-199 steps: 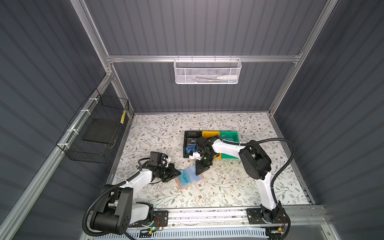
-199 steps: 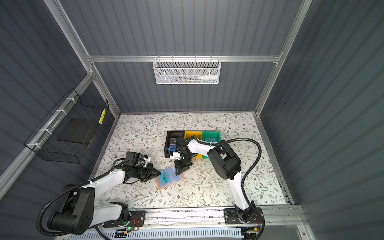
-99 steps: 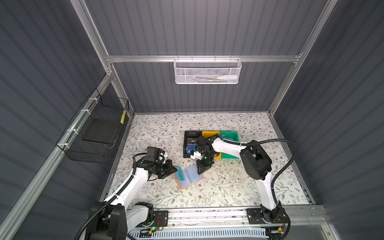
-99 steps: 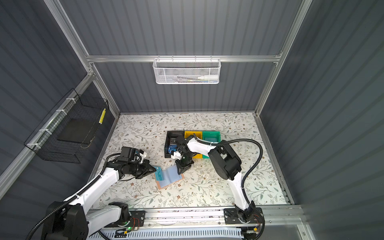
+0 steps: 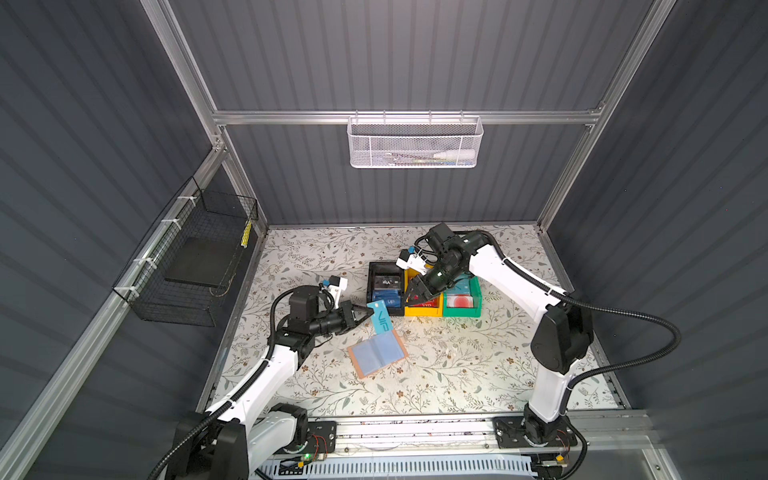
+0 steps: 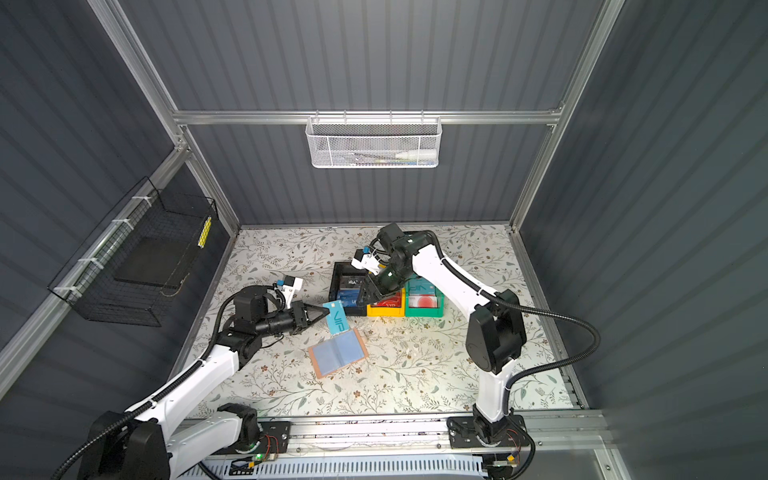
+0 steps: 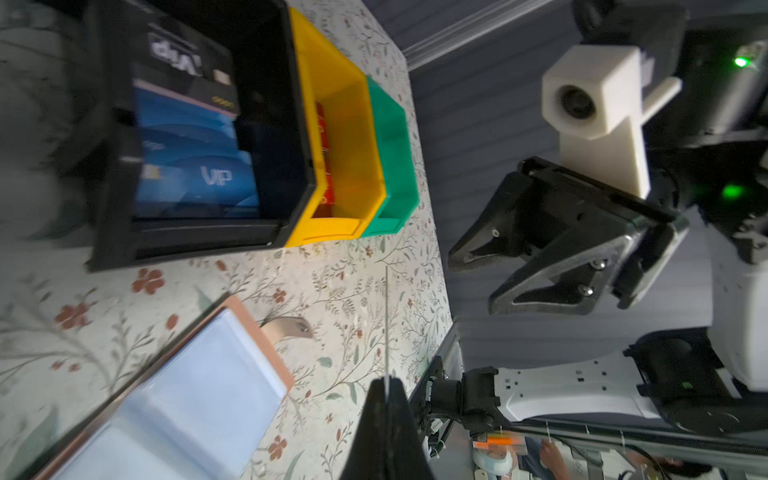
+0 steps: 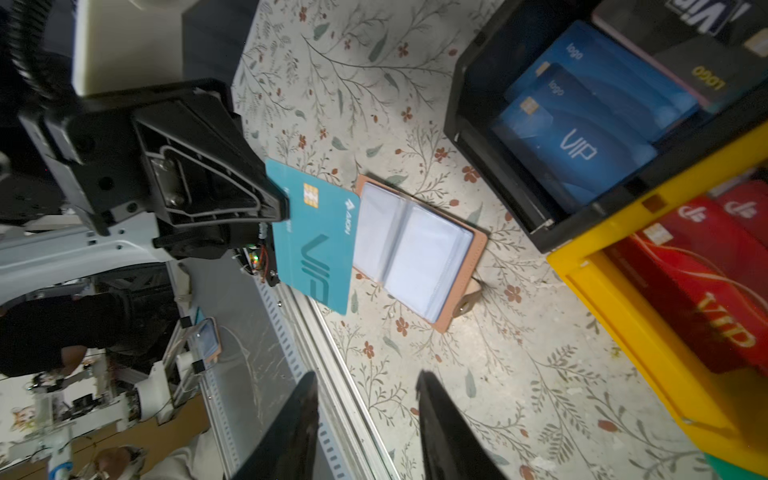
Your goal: Take the credit cards out of the card holder
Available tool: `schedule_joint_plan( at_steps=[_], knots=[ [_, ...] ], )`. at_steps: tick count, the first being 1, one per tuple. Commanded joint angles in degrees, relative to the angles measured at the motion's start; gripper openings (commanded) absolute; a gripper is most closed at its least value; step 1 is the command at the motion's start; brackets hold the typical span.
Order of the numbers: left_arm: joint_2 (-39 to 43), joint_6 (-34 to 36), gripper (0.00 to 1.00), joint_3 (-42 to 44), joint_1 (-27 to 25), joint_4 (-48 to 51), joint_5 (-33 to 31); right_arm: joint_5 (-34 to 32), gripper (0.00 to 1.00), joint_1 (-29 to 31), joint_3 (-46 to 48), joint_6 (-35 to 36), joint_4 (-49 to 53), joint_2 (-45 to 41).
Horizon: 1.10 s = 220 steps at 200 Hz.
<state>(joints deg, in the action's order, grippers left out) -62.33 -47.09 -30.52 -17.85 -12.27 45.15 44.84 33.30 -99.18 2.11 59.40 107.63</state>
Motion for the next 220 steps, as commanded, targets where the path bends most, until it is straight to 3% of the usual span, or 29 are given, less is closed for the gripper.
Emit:
schedule_joint_plan(
  at_steps=[1, 34, 112, 167, 220],
  knots=[
    [-2.8, -4.3, 0.0, -0.1, -2.7, -14.6, 0.6, 9.7, 0.42, -0.1, 0.0, -0.3, -0.8, 1.1],
    [-6.0, -10.0, 0.0, 1.9, -3.4, -27.0, 0.9, 9.6, 0.42, -0.8, 0.3, -0.8, -1.5, 1.5],
    [-1.8, -7.8, 0.0, 3.0, -3.4, -23.0, -1.1, 9.8, 0.42, -2.3, 3.0, -1.2, -3.0, 0.8],
    [-2.6, -8.2, 0.0, 3.9, -3.4, -23.8, -3.4, 21.4, 0.36, -1.8, 5.0, -1.7, -7.2, 1.5],
    [-1.8, -8.1, 0.0, 4.1, -3.4, -23.5, -4.1, 24.8, 0.3, -1.3, 6.9, -1.7, -8.4, 2.6]
  ],
)
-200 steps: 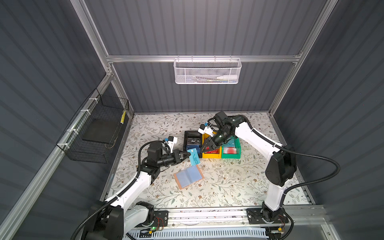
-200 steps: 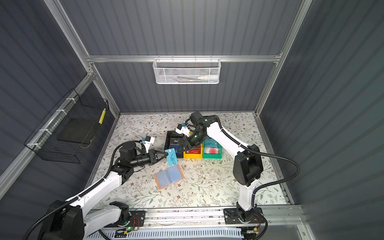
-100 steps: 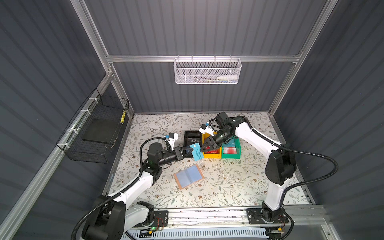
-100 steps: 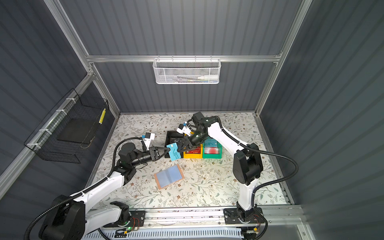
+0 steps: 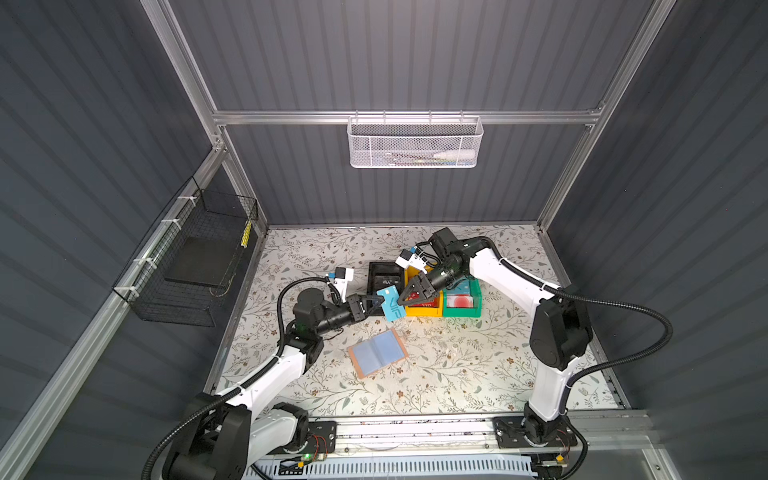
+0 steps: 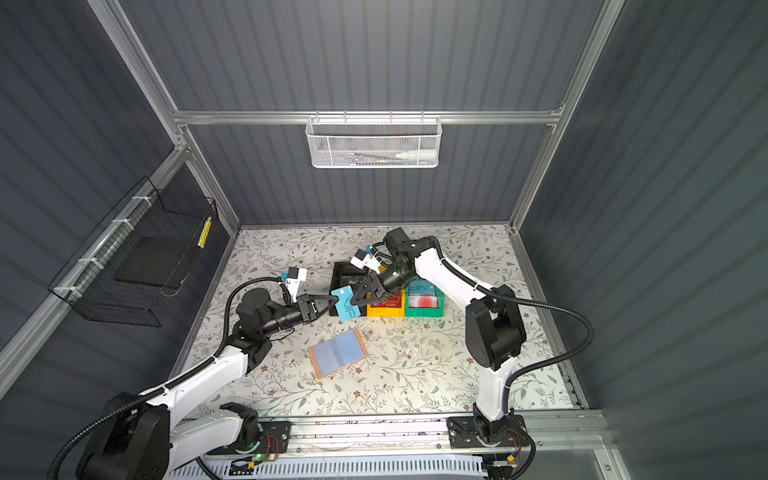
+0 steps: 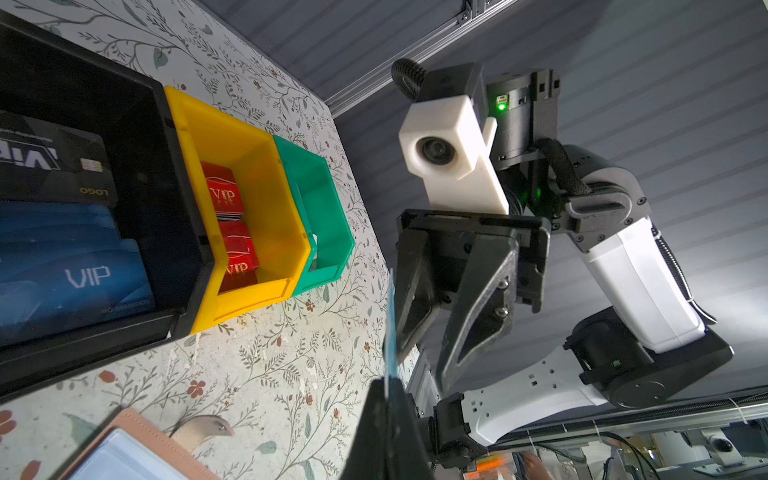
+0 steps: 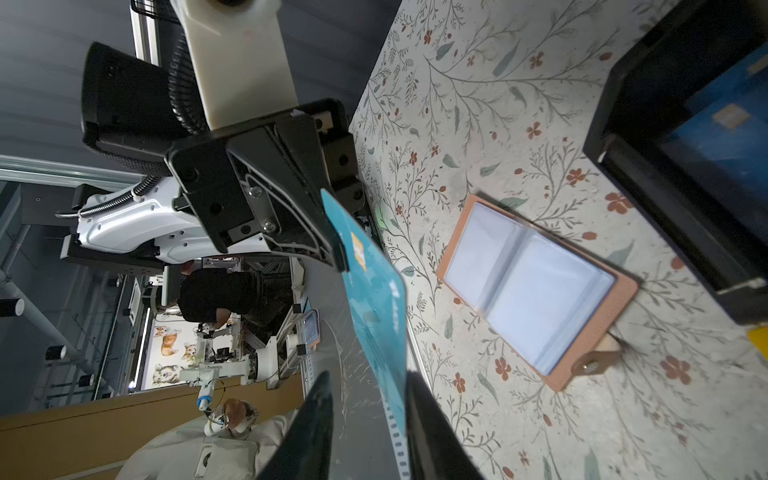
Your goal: Take the credit cards out of the card holder
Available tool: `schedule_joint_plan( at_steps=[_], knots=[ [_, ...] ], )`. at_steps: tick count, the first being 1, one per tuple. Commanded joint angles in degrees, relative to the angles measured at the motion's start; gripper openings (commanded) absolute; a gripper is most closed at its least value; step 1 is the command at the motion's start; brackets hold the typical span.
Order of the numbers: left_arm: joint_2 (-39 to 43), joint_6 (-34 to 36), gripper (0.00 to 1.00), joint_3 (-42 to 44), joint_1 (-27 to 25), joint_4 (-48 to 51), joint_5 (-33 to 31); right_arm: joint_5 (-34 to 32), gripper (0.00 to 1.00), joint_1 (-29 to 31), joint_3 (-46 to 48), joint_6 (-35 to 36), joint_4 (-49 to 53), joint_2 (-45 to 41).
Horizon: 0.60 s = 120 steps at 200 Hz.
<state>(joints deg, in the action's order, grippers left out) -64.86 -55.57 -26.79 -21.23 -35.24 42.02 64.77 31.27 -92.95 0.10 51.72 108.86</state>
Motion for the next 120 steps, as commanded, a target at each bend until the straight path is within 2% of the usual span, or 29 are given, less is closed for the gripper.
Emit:
schedule_joint_plan(
  at_steps=[1, 29, 58, 68, 82, 97, 120],
  knots=[
    [0.7, 0.3, 0.0, 0.3, 0.0, -0.5, -1.0, 4.9, 0.3, 0.7, 0.6, 0.3, -0.7, 1.4],
    [0.6, 0.5, 0.0, 0.3, 0.0, 0.1, -1.2, 5.2, 0.26, 0.8, 0.6, 0.3, -0.8, 1.7],
    [0.4, 0.3, 0.0, 0.4, 0.0, 0.6, -0.8, 6.1, 0.06, 0.8, -0.1, 0.9, -0.4, 2.3],
    [0.6, 1.0, 0.07, 0.4, 0.0, 2.3, -0.8, 5.8, 0.01, 0.9, -0.7, 1.6, 0.8, 2.6],
    [1.4, 2.7, 0.31, -0.3, -0.1, 6.8, -1.4, 5.6, 0.0, 0.9, -1.2, 3.0, 2.5, 2.8],
    [2.9, 5.7, 0.35, -1.3, 0.0, 12.6, -2.0, 4.3, 0.0, 0.8, -2.3, 5.7, 5.6, 2.8],
    [5.9, 10.8, 0.47, -3.7, 0.0, 23.7, -4.5, -1.0, 0.0, 0.4, -5.4, 12.3, 13.5, 2.8]
  ],
)
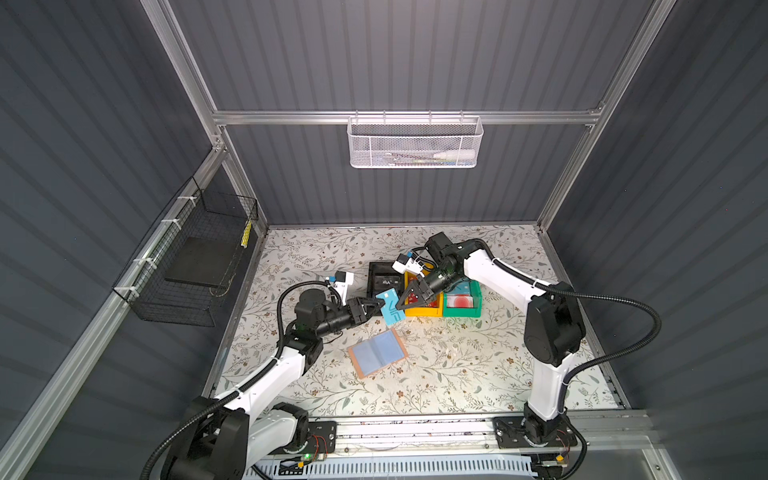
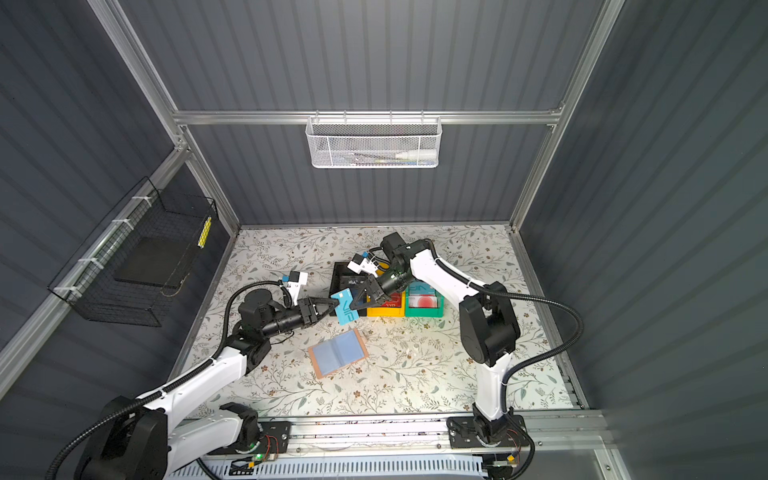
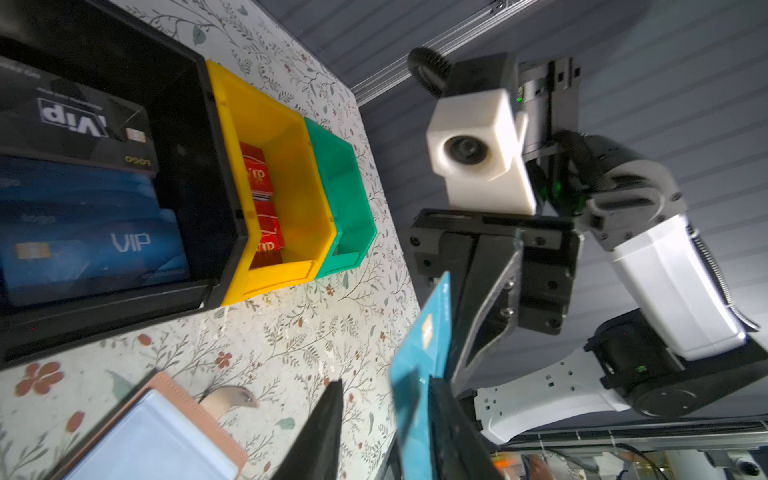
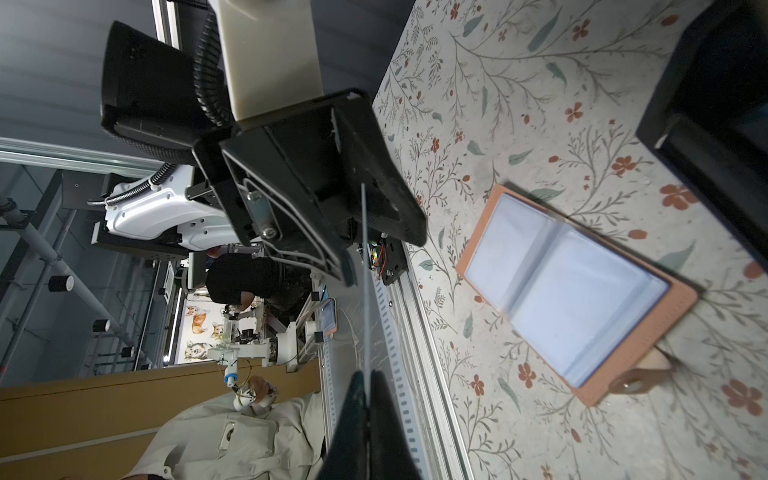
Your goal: Take the credit cards out of the card holder
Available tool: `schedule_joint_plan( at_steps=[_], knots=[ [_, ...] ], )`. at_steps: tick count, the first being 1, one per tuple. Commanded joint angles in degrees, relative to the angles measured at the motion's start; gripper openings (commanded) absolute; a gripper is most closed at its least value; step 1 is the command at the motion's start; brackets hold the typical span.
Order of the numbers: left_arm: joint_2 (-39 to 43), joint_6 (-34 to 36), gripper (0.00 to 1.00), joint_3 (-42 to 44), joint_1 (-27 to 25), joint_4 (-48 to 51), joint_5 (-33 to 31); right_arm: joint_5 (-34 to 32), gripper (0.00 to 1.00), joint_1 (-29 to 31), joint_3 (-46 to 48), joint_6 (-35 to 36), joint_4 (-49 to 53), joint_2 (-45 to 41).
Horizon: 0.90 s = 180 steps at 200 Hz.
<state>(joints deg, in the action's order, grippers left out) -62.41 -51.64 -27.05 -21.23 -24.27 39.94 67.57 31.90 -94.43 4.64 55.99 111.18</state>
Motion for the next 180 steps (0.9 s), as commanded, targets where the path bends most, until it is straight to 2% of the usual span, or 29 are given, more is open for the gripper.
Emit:
schedule_joint_plan(
  at_steps=[1, 18, 48, 68, 90, 103, 122, 143, 156, 180],
  knots=[
    [3.7, 7.0, 0.48, -3.5, 0.0, 13.1, -2.5, -4.2, 0.0, -0.3, -4.0, 7.9, 9.5, 0.5],
    [5.9, 9.9, 0.53, -4.9, 0.0, 19.2, -4.3, -14.5, 0.0, -0.5, -6.5, 11.7, 14.8, -0.1],
    [7.4, 11.4, 0.56, -5.6, 0.0, 22.9, -5.3, -39.3, 0.0, -0.8, -9.4, 18.8, 20.7, -2.3],
    [6.0, 11.5, 0.56, -5.8, 0.0, 23.5, -5.2, -50.1, 0.0, -2.7, -10.9, 24.0, 23.0, -3.8],
    [4.3, 11.1, 0.56, -5.6, 0.0, 22.6, -4.6, -52.1, 0.0, -8.4, -17.2, 23.9, 24.4, -3.6],
    [3.6, 10.9, 0.56, -5.7, 0.0, 22.0, -4.5, -57.2, 0.0, -10.3, -21.3, 26.1, 25.7, -2.7],
    [3.1, 11.0, 0.56, -6.0, 0.0, 22.2, -4.3, -65.5, 0.0, -11.8, -25.2, 34.1, 27.1, -1.2],
    [2.9, 10.9, 0.57, -5.9, 0.0, 22.3, -4.7, -73.1, 0.0, -11.9, -24.1, 45.8, 26.5, -0.7],
    [3.0, 10.8, 0.57, -5.7, 0.0, 22.3, -4.9, -75.1, 0.0, -12.2, -23.3, 50.3, 25.3, -0.2],
    [3.4, 10.7, 0.57, -5.3, 0.0, 23.0, -5.6, -75.3, 0.0, -13.3, -25.7, 53.9, 25.3, 2.0]
  ],
)
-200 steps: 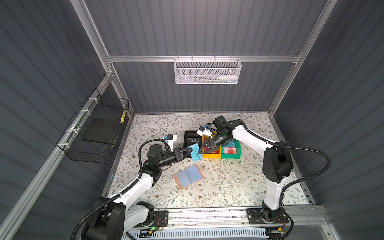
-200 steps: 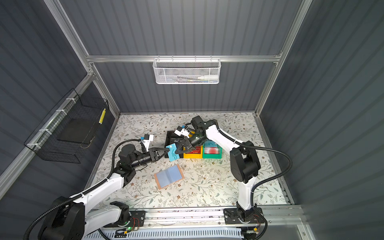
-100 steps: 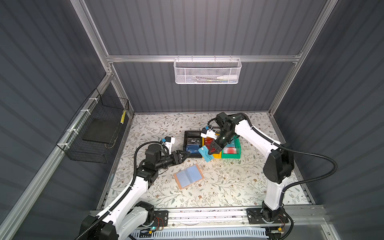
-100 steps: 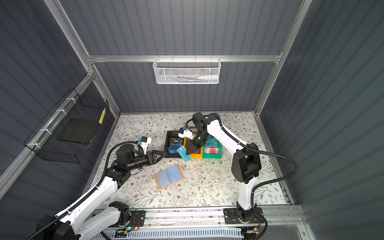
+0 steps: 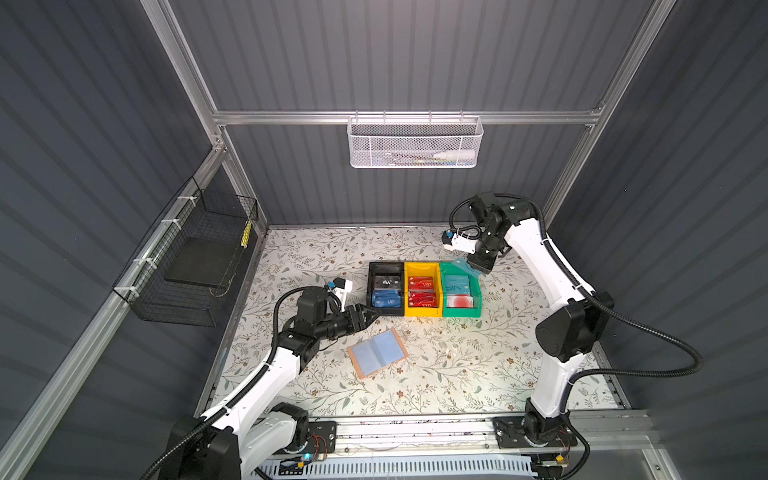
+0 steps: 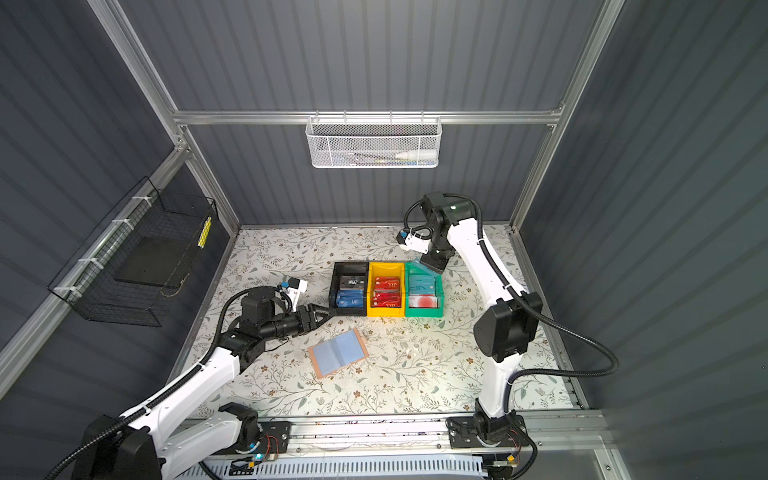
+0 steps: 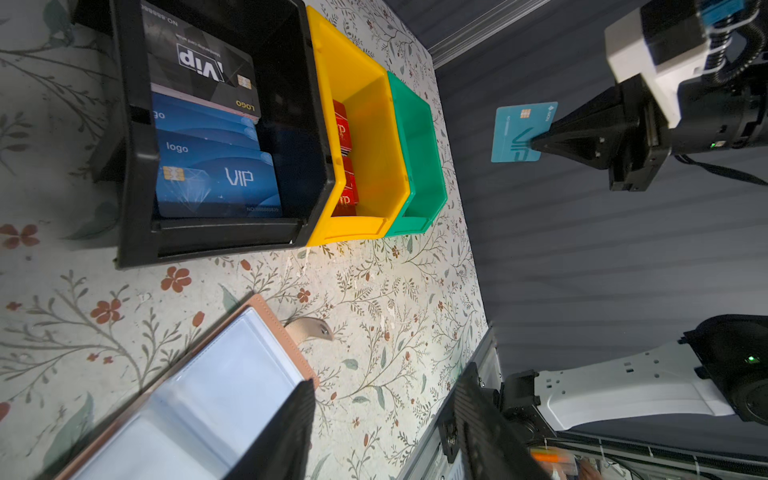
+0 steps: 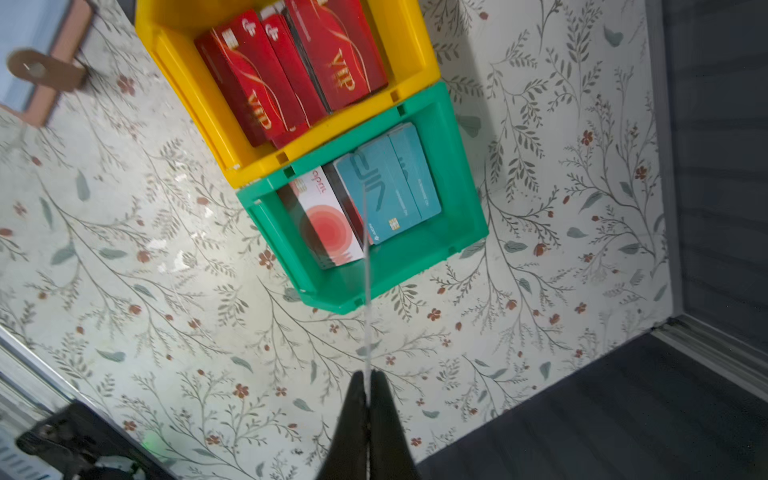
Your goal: Take the credit cards out of the card holder
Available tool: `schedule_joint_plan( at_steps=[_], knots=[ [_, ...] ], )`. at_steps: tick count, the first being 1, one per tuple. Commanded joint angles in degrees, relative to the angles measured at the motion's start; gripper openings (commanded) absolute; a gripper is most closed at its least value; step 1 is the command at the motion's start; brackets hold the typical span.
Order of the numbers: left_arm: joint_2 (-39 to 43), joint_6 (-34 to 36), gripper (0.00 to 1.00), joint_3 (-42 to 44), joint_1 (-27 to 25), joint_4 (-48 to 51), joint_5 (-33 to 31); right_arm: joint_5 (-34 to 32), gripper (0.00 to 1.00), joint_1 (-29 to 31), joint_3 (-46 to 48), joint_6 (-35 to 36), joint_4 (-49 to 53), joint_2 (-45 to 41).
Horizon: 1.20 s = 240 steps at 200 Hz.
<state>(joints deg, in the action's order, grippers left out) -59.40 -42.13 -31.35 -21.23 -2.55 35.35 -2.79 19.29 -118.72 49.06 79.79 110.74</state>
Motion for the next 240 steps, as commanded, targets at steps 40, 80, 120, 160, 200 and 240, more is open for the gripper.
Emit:
schedule_joint_plan(
  at_steps=[40, 80, 120, 160, 200, 240],
  knots=[
    [-0.5, 1.2, 0.58, -1.5, 0.0, 1.6, -1.1, -5.3, 0.0, -1.0, -4.3, 15.5, 1.0, 6.8],
    [-1.1, 1.0, 0.58, -1.6, 0.0, 1.9, -1.3, -5.4, 0.0, -1.0, -4.7, 18.3, -1.5, 10.4],
    [-1.5, 0.9, 0.58, -1.7, 0.0, 2.1, -1.7, -5.2, 0.0, -1.1, -3.6, 19.6, -1.8, 13.3],
    [-2.7, 1.0, 0.59, -1.8, 0.0, 1.9, -1.9, -4.4, 0.0, -0.9, -3.3, 19.7, -2.2, 15.4],
    [-3.7, 0.9, 0.59, -2.0, 0.0, 1.6, -2.0, -3.4, 0.0, -0.5, -2.8, 19.3, -2.4, 17.4],
    [-4.6, 1.1, 0.59, -1.7, 0.0, 0.8, -2.0, -2.7, 0.0, 0.3, -2.9, 19.1, -2.7, 18.9]
  ],
)
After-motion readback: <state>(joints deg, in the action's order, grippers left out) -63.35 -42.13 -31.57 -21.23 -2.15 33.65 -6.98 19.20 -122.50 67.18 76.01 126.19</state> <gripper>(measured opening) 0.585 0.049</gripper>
